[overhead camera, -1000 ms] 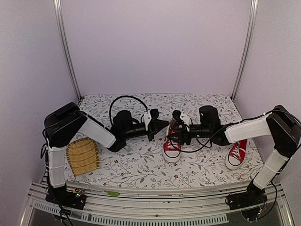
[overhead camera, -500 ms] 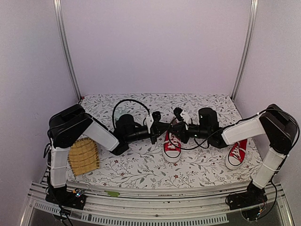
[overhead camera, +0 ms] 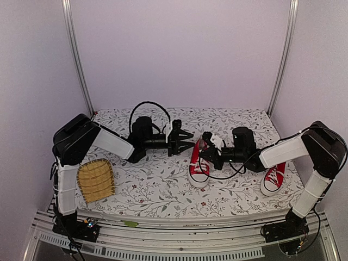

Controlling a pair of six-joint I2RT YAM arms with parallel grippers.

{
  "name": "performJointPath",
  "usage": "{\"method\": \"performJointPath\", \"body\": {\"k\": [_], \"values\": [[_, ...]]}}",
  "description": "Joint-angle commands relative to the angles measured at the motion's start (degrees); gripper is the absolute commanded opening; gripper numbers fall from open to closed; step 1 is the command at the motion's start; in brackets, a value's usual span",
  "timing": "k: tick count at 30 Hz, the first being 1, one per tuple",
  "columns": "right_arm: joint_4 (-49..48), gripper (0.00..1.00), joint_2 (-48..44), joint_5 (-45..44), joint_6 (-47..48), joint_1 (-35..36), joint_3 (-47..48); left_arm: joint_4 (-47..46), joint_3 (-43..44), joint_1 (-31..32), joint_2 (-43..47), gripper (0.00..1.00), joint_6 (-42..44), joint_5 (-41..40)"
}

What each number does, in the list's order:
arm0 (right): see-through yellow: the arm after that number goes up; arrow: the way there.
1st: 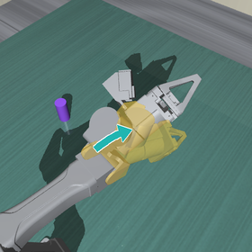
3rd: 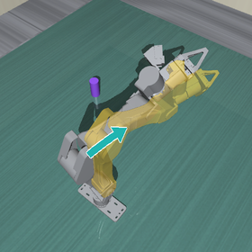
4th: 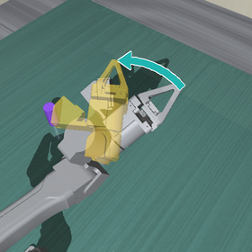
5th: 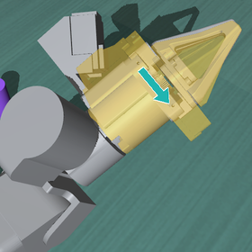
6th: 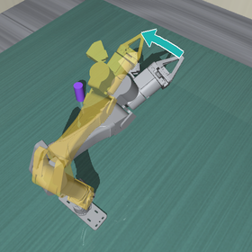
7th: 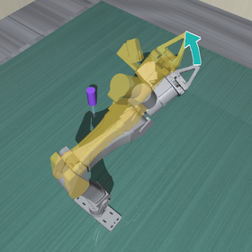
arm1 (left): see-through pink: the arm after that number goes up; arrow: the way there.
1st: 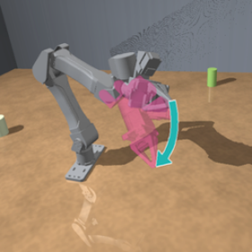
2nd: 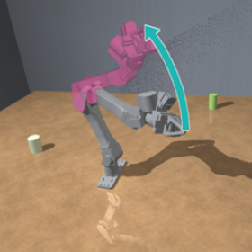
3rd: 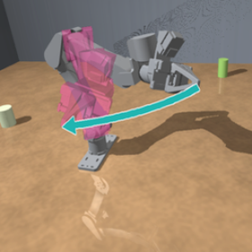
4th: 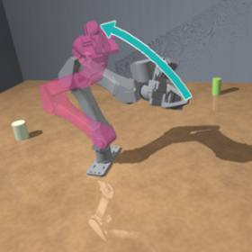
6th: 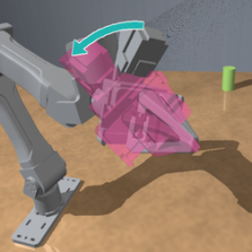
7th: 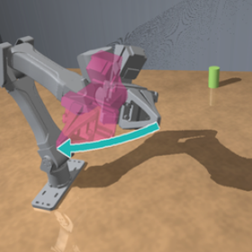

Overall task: Tie the shoes
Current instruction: Pass from the right arm to the left

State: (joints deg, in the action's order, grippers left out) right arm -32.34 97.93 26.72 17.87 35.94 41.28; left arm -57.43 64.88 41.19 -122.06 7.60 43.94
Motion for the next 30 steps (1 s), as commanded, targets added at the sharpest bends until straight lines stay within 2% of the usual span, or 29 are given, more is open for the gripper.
{"method": "performJointPath", "body": {"k": [1,3,5,12,17,19,21,25,30], "values": [[2.5,0.01,-0.1,3.9,6.5,-0.8,2.4,21.2,6.4,-1.0,1.2,0.47,12.9,11.0],[3.4,0.01,0.7,4.2,6.9,-0.9,3.7,28.7,10.0,-0.6,-0.2,0.51,16.3,12.2],[4.0,0.01,1.1,4.4,7.4,-0.9,4.3,30.2,10.8,-0.1,-0.5,0.53,18.2,11.6],[4.4,0.01,1.8,4.9,7.5,-0.9,5.0,25.0,10.7,2.1,-1.5,0.54,17.5,10.4],[4.6,0.01,2.0,5.1,6.9,-0.9,5.4,21.4,9.3,2.5,-1.7,0.47,15.1,9.0],[4.9,0.01,2.1,5.2,6.8,-0.9,5.6,21.3,8.8,2.5,-1.6,0.44,15.4,7.5],[5.1,0.01,2.0,5.2,6.7,-0.9,5.6,20.6,8.1,2.6,-1.4,0.33,15.4,5.2],[6.7,0.04,1.5,4.8,6.6,-0.9,5.9,20.5,8.1,2.7,-1.3,0.00,15.5,1.3],[18.5,0.33,-4.8,-2.3,3.0,-1.5,6.8,15.7,4.9,3.0,-0.1,0.00,14.5,-3.7]]}}
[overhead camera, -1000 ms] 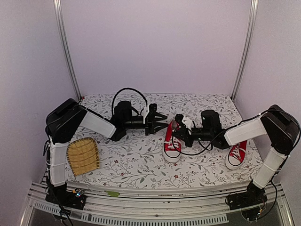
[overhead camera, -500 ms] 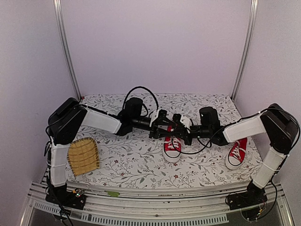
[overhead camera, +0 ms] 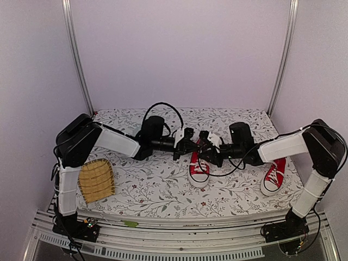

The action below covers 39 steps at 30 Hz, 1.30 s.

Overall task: Tie the shoes
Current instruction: Pass from the right arm to the left, then pick up the half-tied shoelace from the center of the board.

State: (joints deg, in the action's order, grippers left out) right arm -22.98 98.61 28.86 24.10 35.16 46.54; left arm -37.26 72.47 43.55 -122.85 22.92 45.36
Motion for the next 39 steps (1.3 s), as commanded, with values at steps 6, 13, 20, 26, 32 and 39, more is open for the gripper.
{"method": "performJointPath", "body": {"k": [6,13,20,26,32,39], "values": [[34.5,0.49,-18.6,-8.0,3.6,-0.8,1.9,-8.5,-3.8,0.7,0.1,0.00,-3.4,-6.6],[67.1,0.50,-7.9,-20.3,23.1,1.0,12.2,-10.2,-4.3,0.7,-0.3,0.00,-3.2,-7.5],[71.2,0.49,0.0,-25.0,28.4,1.7,19.1,-10.7,-4.0,0.7,-0.5,0.00,-3.1,-7.1],[72.8,0.50,5.3,-27.4,31.1,1.5,21.4,-11.2,-4.3,0.9,-0.5,0.00,-3.4,-6.2],[70.3,0.49,8.3,-28.9,32.2,0.7,20.4,-11.7,-4.8,0.9,-0.5,0.00,-3.2,-6.0],[70.5,0.04,9.6,-28.8,31.4,0.7,20.0,-11.9,-4.6,1.0,-0.4,0.00,-3.3,-5.9]]}}
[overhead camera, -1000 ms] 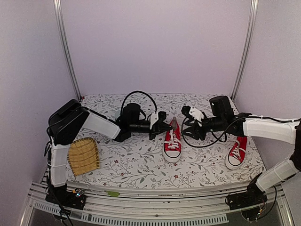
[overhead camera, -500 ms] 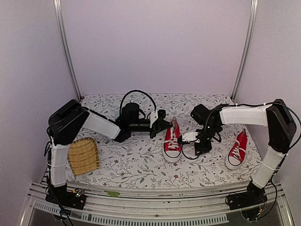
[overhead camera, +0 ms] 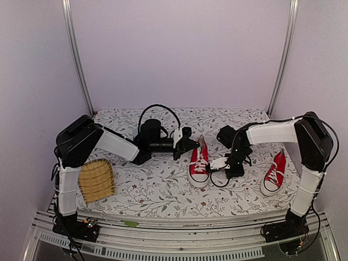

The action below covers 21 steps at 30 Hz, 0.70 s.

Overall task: Tie the shoes
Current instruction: Pick up the half-tied shoelace from the center of the board.

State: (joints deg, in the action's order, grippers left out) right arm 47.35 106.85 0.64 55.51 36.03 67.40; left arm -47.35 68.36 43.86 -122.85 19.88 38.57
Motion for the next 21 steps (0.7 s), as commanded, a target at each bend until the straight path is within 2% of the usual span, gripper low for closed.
{"method": "performJointPath", "body": {"k": [1,5,8,11,14,17,21], "values": [[0.0,0.01,0.6,-0.6,0.0,-0.2,-1.2,-1.8,-0.5,0.7,-0.3,0.00,-0.3,1.0],[-2.4,0.01,-3.8,-0.4,-2.0,-0.3,-1.1,-1.6,-0.4,0.7,-0.3,0.00,-0.2,0.8],[-6.4,0.01,-10.6,3.8,-4.9,-1.9,-0.5,-1.5,-0.6,0.9,-0.2,0.00,-0.2,0.3],[-13.7,0.01,-16.7,12.2,-9.5,-4.9,0.2,-1.5,-0.9,1.0,-0.3,0.00,0.2,-0.1],[-26.1,0.01,-20.4,25.1,-18.5,-7.7,-0.2,-1.5,-1.2,1.3,-0.2,0.00,0.7,-0.2],[-37.2,0.00,-18.5,32.5,-29.4,-7.8,1.2,-1.4,-1.7,1.6,0.3,0.00,1.6,-0.4],[-49.2,0.01,-11.0,38.3,-43.9,-7.7,6.7,-1.5,-2.7,2.0,1.1,0.00,2.2,-0.9]]}}
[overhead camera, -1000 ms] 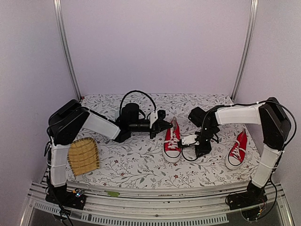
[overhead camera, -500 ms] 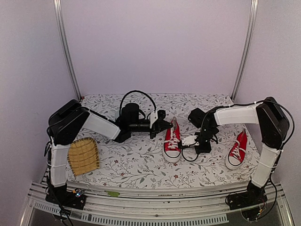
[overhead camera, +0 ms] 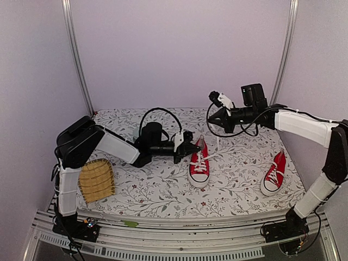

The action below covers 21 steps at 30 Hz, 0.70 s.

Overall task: Tie the shoes
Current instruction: Pick up the half-tied shoelace from the center of the board, then place the half-tied shoelace at the center of the board.

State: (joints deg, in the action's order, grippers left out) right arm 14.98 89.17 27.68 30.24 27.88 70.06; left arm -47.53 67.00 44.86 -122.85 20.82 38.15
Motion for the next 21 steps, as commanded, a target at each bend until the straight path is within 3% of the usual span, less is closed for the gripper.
{"method": "performJointPath", "body": {"k": [1,3,7,11,14,18,21], "values": [[-18.8,0.01,8.8,11.4,-22.2,0.7,5.5,-1.3,-1.6,1.1,1.3,0.00,1.2,-0.5],[-18.5,0.00,13.8,9.7,-25.5,2.1,10.3,-1.5,-2.0,1.2,1.5,0.00,1.4,-0.6],[-10.5,0.03,22.6,7.8,-22.8,6.3,20.9,-2.5,-3.1,1.3,2.1,0.00,1.0,-0.9],[-8.7,0.37,24.0,9.2,-23.2,6.8,21.7,-3.1,-3.7,1.4,2.5,0.00,0.6,-1.0],[-7.8,0.50,21.5,9.4,-20.8,6.6,20.3,-3.6,-4.1,1.2,2.5,0.00,0.1,-0.9],[-8.4,0.54,15.6,12.9,-17.2,3.9,15.7,-5.5,-4.6,0.9,2.3,0.00,-1.6,-1.0],[-10.4,0.49,10.0,16.5,-13.4,1.8,7.3,-7.1,-4.6,0.5,2.0,0.00,-3.0,-1.3]]}}
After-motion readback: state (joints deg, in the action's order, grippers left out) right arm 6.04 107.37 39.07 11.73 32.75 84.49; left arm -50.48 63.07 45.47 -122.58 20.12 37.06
